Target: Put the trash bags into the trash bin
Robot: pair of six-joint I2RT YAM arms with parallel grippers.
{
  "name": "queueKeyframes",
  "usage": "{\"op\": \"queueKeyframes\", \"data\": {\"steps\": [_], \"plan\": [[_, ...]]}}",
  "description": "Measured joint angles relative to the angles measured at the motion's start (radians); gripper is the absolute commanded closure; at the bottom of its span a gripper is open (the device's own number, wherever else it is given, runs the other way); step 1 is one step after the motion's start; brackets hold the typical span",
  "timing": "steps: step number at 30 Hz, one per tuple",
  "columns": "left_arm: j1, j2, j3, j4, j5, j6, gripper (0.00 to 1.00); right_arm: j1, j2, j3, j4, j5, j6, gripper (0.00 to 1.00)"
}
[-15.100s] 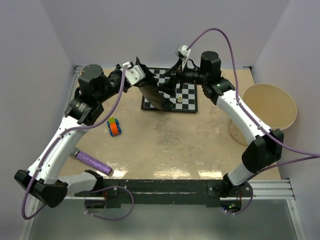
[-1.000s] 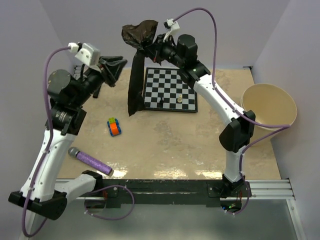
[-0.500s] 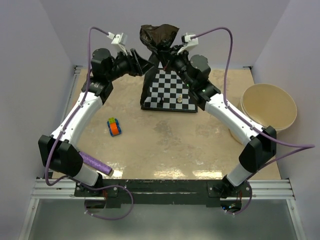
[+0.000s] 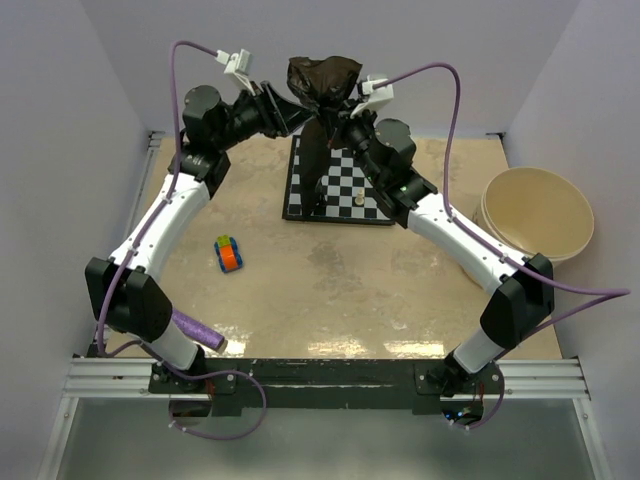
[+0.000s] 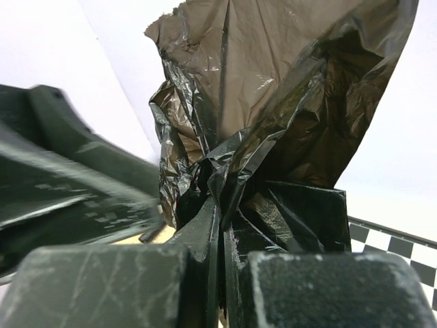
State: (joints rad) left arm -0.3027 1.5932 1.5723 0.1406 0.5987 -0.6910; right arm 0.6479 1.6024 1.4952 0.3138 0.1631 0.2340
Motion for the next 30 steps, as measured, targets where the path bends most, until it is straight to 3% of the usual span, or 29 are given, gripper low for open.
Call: {"op": "queueKeyframes", "data": {"steps": [5,7,10,19,30], "plan": [[-0.013,0.055,0.040,-0.002,0.000,-0.007,0.55,0.006,0.000,0.000,0.002,0.003,-0.029,1.00],[-0.021,0.068,0.053,-0.002,0.000,-0.007,0.69,0.007,0.000,0.000,0.003,0.003,-0.041,1.00],[-0.031,0.075,0.061,-0.002,-0.001,0.000,1.00,0.008,0.000,-0.005,0.007,0.010,-0.064,1.00],[-0.007,0.072,0.055,-0.055,-0.023,0.074,1.00,-0.008,0.000,-0.017,0.005,0.055,-0.098,1.00],[0.114,0.037,0.016,-0.124,0.023,0.162,1.00,-0.147,-0.058,-0.080,-0.042,0.055,-0.103,1.00]]}}
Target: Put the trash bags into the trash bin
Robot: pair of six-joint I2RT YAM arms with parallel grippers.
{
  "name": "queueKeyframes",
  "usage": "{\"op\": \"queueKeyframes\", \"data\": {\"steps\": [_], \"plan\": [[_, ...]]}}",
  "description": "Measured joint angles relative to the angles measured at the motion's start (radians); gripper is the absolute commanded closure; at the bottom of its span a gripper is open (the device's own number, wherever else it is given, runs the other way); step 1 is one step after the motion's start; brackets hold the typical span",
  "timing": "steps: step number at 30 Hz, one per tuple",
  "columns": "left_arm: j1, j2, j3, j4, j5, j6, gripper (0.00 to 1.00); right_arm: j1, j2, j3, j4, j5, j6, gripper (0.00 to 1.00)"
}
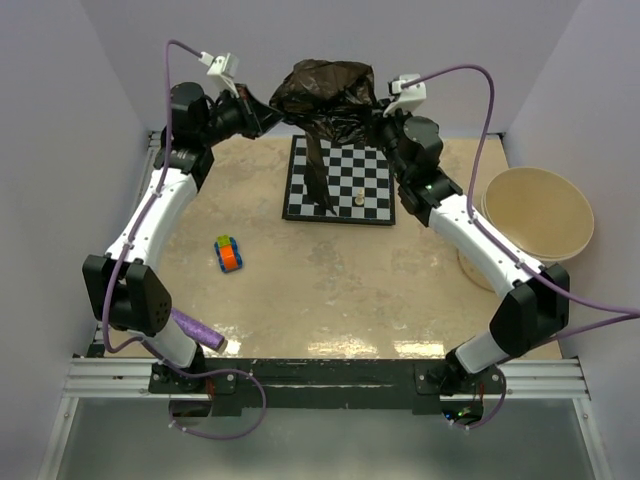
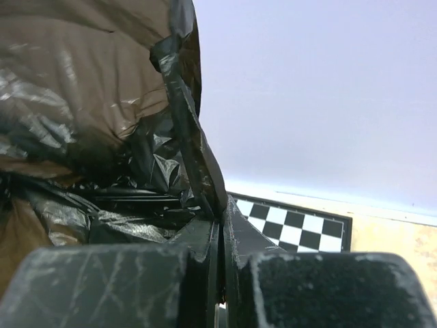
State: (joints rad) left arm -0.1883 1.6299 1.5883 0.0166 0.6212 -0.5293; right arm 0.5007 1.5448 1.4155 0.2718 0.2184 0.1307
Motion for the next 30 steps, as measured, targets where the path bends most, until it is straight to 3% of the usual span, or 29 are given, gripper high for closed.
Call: {"op": "queueKeyframes", "data": {"steps": [9,13,16,17,22,24,30], "plan": [[0.037,-0.004,0.003,-0.098,0.018,0.089,1.00,-0.032,-0.081,-0.046,-0.055,0.010,-0.018,1.00],[0.055,-0.003,0.010,-0.133,0.089,0.134,1.00,-0.064,-0.083,-0.056,-0.072,0.005,-0.011,1.00],[0.058,-0.003,0.016,-0.152,0.169,0.170,0.82,-0.069,-0.085,-0.070,-0.084,0.004,-0.011,1.00],[0.061,-0.002,0.021,-0.163,0.204,0.185,0.66,-0.070,-0.085,-0.072,-0.086,0.004,-0.012,1.00],[0.071,-0.005,0.037,-0.247,0.314,0.310,0.35,-0.085,-0.085,-0.074,-0.093,-0.018,-0.019,1.00],[0.072,-0.027,0.014,-0.246,0.307,0.362,0.30,-0.089,-0.085,-0.074,-0.095,-0.050,-0.026,1.00],[0.041,-0.155,-0.061,-0.209,0.145,0.364,0.30,-0.089,-0.083,-0.066,-0.108,-0.104,-0.002,1.00]]}}
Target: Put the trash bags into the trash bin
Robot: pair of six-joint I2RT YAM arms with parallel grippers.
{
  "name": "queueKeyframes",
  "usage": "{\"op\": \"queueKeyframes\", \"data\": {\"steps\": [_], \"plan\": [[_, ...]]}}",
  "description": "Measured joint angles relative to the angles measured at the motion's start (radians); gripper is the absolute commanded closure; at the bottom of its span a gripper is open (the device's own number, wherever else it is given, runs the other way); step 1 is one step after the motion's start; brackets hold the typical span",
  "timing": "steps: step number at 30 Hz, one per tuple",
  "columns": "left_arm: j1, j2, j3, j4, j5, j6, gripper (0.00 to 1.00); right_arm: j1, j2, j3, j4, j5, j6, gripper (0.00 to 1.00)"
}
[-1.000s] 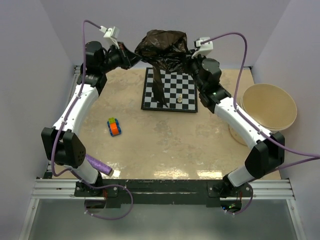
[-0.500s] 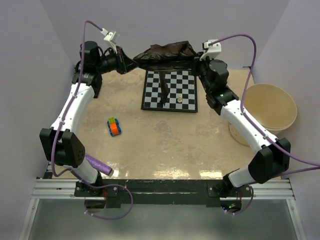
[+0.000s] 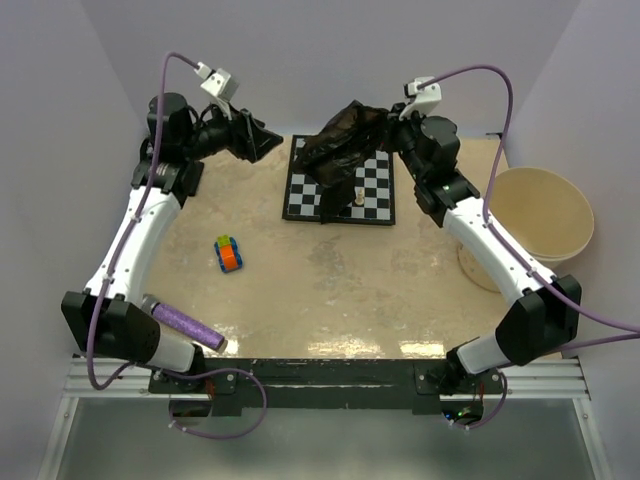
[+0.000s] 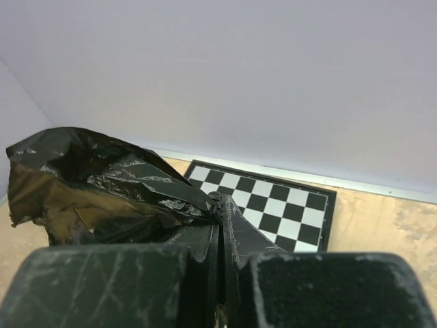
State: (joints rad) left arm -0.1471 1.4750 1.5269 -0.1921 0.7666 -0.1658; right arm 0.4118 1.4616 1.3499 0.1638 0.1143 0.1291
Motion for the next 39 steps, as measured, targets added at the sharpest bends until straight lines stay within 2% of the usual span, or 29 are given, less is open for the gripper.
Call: {"op": "queueKeyframes", "data": {"steps": [2,4,8,12,16,22,27,28,31,34,35,39], "plan": [[-0.037,-0.043,-0.040,0.048,-0.073,-0.012,0.30,0.000,0.011,0.021,-0.010,-0.007,0.028,1.00],[-0.112,-0.110,-0.120,0.094,-0.126,0.052,0.28,0.000,0.025,0.044,-0.017,-0.011,0.051,1.00],[-0.411,-0.204,-0.216,0.117,-0.203,0.349,0.25,0.000,0.058,0.093,-0.040,-0.009,0.111,1.00],[-0.625,-0.220,-0.308,0.214,-0.365,0.619,0.21,0.000,0.087,0.120,-0.050,-0.010,0.162,1.00],[-0.657,-0.195,-0.430,0.339,-0.528,0.825,0.21,0.000,0.090,0.126,-0.074,-0.023,0.197,1.00],[-0.657,-0.087,-0.470,0.514,-0.681,1.017,0.22,0.000,0.090,0.127,-0.094,-0.036,0.228,1.00],[-0.657,0.006,-0.480,0.672,-0.785,1.140,0.28,0.000,0.089,0.127,-0.103,-0.054,0.245,1.00],[-0.657,0.024,-0.480,0.694,-0.804,1.155,0.33,0.000,0.088,0.127,-0.104,-0.055,0.247,1.00],[-0.653,0.103,-0.451,0.728,-0.876,1.174,0.58,0.000,0.084,0.127,-0.105,-0.055,0.256,1.00],[-0.651,0.158,-0.425,0.726,-0.907,1.181,0.94,0.000,0.078,0.127,-0.105,-0.055,0.264,1.00],[-0.650,0.163,-0.423,0.717,-0.912,1.185,1.00,0.000,0.076,0.127,-0.105,-0.056,0.265,1.00],[-0.647,0.155,-0.407,0.650,-0.916,1.195,1.00,0.000,0.074,0.127,-0.104,-0.057,0.267,1.00]]}}
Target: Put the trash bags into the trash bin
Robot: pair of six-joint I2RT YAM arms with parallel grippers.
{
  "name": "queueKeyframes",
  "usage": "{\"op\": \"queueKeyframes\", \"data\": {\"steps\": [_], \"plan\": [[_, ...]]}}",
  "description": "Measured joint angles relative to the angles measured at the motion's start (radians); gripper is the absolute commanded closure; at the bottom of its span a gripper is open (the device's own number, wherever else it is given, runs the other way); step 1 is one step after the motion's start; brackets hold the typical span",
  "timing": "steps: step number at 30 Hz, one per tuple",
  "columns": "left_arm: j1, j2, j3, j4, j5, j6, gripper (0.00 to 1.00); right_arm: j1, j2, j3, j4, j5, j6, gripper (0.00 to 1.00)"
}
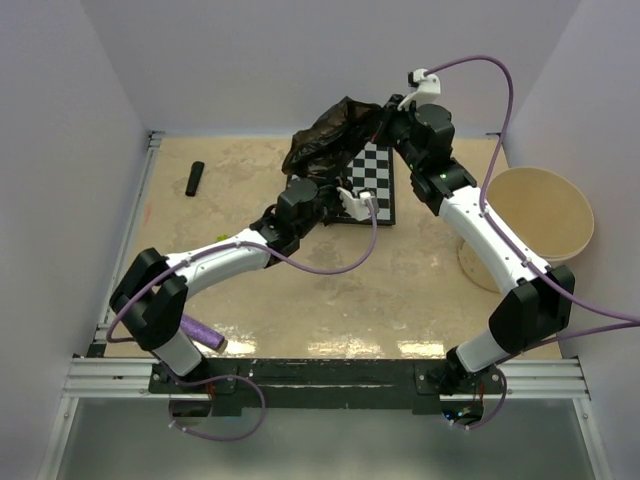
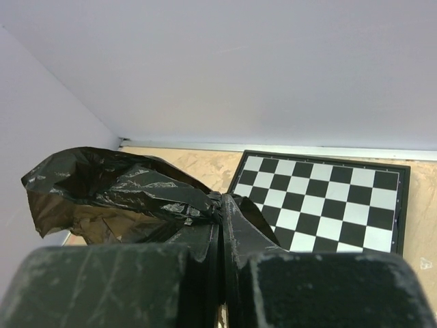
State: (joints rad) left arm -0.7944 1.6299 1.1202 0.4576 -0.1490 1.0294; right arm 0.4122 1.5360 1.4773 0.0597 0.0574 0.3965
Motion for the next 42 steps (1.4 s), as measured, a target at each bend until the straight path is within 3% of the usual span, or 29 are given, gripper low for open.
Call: {"op": "queueKeyframes", "data": {"steps": [3,12,18,24,25,28,30,31,37,42], "plan": [[0.000,-0.050,0.000,-0.081,0.025,-0.007,1.00,0.000,0.000,-0.001,0.000,0.000,0.000,1.00],[0.020,-0.364,-0.024,-0.392,0.316,-0.019,1.00,0.011,0.000,-0.032,0.004,-0.050,-0.002,1.00],[0.084,-0.355,-0.018,-0.585,0.443,-0.018,1.00,0.015,0.000,-0.036,-0.002,-0.079,-0.016,1.00],[0.111,-0.359,-0.012,-0.627,0.487,-0.025,1.00,0.015,0.000,-0.042,-0.008,-0.111,-0.039,1.00],[0.112,-0.363,-0.012,-0.632,0.489,-0.027,0.96,0.015,0.000,-0.046,-0.006,-0.126,-0.043,1.00],[0.112,-0.378,-0.013,-0.645,0.498,-0.045,0.71,0.012,0.000,-0.063,0.011,-0.169,-0.060,1.00],[0.117,-0.388,-0.012,-0.673,0.515,-0.074,0.47,0.005,0.000,-0.077,0.032,-0.186,-0.085,1.00],[0.124,-0.391,-0.010,-0.683,0.533,-0.101,0.43,0.000,-0.002,-0.084,0.037,-0.192,-0.102,1.00],[0.222,-0.389,0.132,-0.700,0.622,-0.314,0.35,-0.014,-0.012,-0.098,0.041,-0.267,-0.275,1.00],[0.224,-0.369,0.262,-0.616,0.613,-0.407,0.31,0.009,-0.032,-0.106,0.039,-0.330,-0.452,1.00]]}}
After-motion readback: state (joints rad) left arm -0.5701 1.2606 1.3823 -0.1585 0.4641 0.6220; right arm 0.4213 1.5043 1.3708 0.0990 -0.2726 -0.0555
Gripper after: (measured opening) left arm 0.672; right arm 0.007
